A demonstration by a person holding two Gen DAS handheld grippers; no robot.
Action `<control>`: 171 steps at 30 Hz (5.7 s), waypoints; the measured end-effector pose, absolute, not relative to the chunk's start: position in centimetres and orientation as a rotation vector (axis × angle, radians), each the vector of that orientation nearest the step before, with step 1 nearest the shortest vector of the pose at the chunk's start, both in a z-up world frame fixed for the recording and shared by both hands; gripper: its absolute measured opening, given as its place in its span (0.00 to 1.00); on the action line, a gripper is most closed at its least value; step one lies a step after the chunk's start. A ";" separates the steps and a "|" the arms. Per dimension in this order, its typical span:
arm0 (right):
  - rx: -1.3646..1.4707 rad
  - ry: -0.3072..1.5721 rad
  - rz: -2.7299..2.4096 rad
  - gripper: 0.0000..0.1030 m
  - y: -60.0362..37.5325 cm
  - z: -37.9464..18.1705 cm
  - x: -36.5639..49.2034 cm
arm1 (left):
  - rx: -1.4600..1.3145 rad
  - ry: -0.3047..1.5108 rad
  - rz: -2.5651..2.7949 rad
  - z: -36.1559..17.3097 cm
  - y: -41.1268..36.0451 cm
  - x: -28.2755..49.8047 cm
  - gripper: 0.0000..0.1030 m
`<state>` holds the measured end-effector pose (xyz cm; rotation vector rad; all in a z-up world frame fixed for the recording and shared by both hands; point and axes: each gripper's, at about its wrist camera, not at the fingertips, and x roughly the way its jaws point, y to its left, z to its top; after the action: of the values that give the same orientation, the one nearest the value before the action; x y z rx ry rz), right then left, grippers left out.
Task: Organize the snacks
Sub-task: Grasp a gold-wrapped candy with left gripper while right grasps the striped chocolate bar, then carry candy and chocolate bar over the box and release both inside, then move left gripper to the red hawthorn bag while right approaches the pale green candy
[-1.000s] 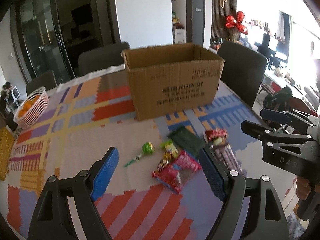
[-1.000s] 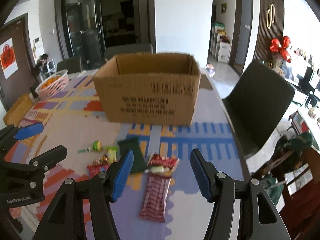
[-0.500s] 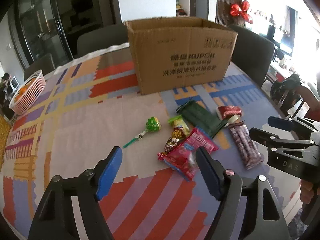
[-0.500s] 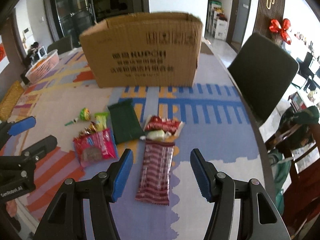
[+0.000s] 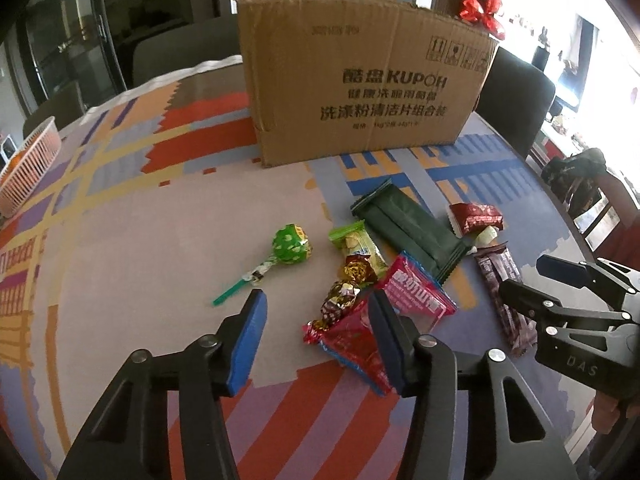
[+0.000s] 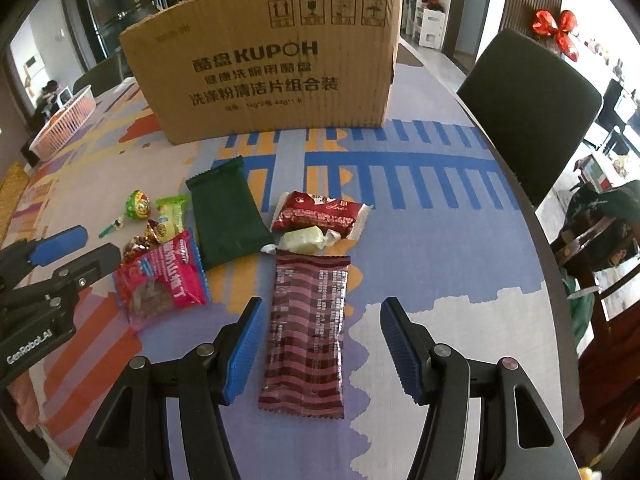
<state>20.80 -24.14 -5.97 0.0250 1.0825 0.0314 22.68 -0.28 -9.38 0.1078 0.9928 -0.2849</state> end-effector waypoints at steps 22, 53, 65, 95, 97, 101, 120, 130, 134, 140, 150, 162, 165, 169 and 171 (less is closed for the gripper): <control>-0.013 1.085 0.047 0.44 -23.1 -7.3 22.1 | 0.003 1.082 -0.318 -11.4 0.1 24.7 0.25; 0.019 0.867 0.153 0.37 -23.7 1.1 20.7 | -0.016 0.874 -0.301 -2.8 -0.9 21.7 0.25; 0.036 0.732 0.174 0.37 -23.9 6.7 23.7 | -0.033 0.753 -0.288 2.6 -1.2 24.3 0.25; -0.024 0.719 0.181 0.37 -23.4 12.2 36.7 | 0.017 0.791 -0.265 7.4 -2.5 36.9 0.25; -0.031 0.726 0.179 0.37 -23.5 12.2 37.5 | 0.010 0.797 -0.256 7.5 -2.6 37.6 0.25; -0.038 0.731 0.163 0.45 -23.3 12.1 38.9 | -0.019 0.818 -0.214 7.5 -2.3 38.5 0.44; -0.044 0.697 0.180 0.54 -24.4 11.6 30.7 | 0.087 0.675 -0.202 8.0 -2.0 27.3 0.61; -0.046 0.676 0.165 0.54 -24.5 9.3 25.3 | 0.121 0.697 -0.247 5.4 -2.5 22.2 0.66; -0.032 0.695 0.165 0.54 -24.7 8.1 23.6 | 0.132 0.721 -0.259 3.8 -2.7 20.7 0.67; -0.036 0.740 0.162 0.54 -24.8 5.6 21.7 | 0.125 0.773 -0.287 1.0 -2.4 19.4 0.68; -0.023 0.850 0.180 0.54 -24.7 0.8 20.0 | 0.170 0.867 -0.330 -3.9 -3.1 18.3 0.70; -0.019 0.944 0.171 0.54 -24.5 -3.5 21.1 | 0.192 0.974 -0.366 -8.5 -3.4 19.7 0.70; -0.013 0.959 0.169 0.54 -24.6 -4.1 21.4 | 0.207 0.995 -0.375 -9.5 -3.7 20.1 0.70; -0.011 0.964 0.166 0.54 -24.6 -4.6 21.8 | 0.220 1.013 -0.380 -10.4 -4.0 20.5 0.70; -0.003 0.967 0.171 0.54 -24.6 -4.7 22.1 | 0.224 1.020 -0.383 -10.8 -4.1 20.7 0.70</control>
<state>22.11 -24.56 -4.73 -0.0034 0.9668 0.1705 20.70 -4.13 -10.78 0.2237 1.0200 -0.3833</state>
